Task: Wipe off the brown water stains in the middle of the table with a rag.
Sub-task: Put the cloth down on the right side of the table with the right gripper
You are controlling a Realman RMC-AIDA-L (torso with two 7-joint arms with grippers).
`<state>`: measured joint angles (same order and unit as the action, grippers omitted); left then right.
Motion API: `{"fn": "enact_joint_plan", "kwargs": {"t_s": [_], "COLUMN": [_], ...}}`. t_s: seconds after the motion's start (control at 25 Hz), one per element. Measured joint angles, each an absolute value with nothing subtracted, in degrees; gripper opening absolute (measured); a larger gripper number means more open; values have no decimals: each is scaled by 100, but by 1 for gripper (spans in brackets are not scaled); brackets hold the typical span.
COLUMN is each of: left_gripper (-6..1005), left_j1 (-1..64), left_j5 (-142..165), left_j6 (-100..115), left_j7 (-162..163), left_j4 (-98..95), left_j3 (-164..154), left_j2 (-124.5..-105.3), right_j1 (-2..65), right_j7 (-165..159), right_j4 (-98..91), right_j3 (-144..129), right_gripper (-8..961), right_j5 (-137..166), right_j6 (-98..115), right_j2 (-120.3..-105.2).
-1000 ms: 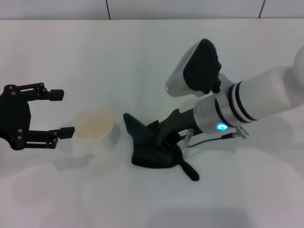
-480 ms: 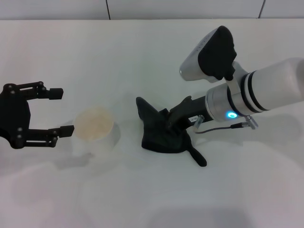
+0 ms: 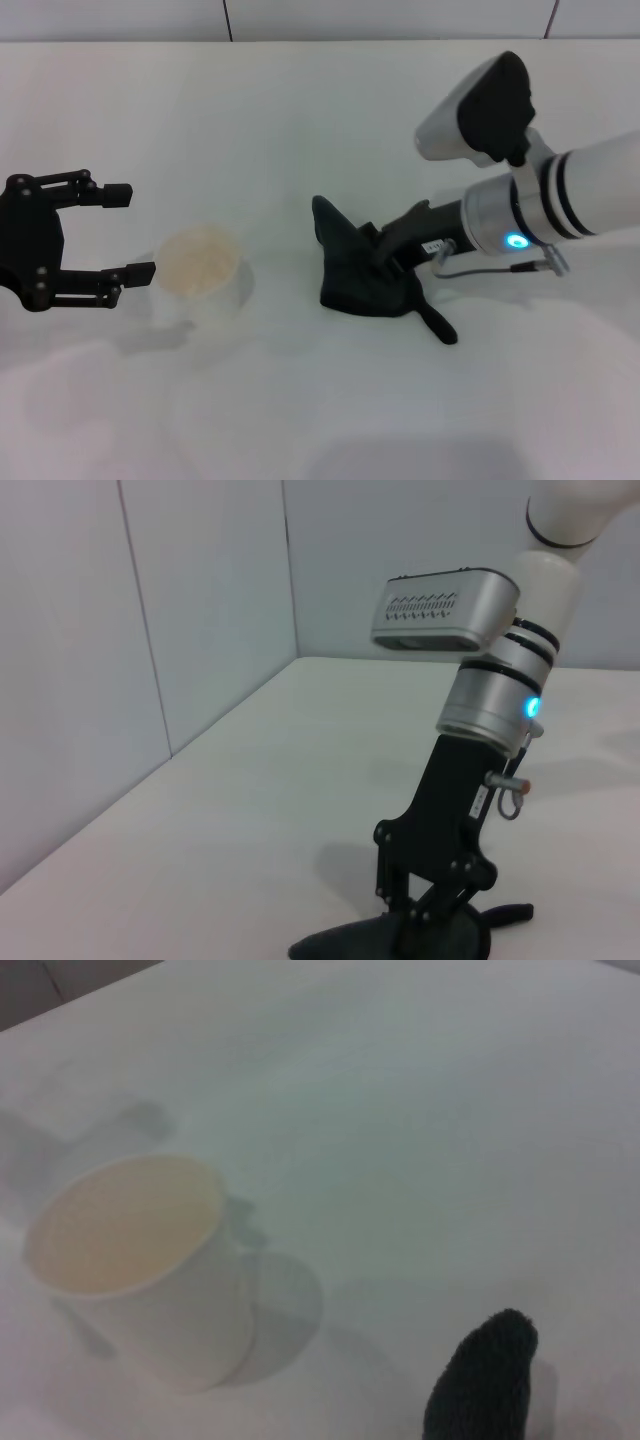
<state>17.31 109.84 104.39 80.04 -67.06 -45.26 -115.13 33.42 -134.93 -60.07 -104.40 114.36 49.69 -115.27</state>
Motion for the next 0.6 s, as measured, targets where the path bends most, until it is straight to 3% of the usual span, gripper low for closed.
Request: {"fn": "enact_joint_plan", "kwargs": {"t_s": [0.6], "left_gripper": [846], "left_j1": [1733], "left_j5": [10986], "left_j6": [10383], "left_j7": [7979], "left_j4": [-6706], "left_j3": [-4526], "left_j2": [-11516], "right_j1": [2638], "right_j7": [-13026], "right_j4": [-6580], "right_j3": [-9492], "right_gripper": [198], "right_j5": [11432], "right_j6": [6010], "right_j2": [-11504]}}
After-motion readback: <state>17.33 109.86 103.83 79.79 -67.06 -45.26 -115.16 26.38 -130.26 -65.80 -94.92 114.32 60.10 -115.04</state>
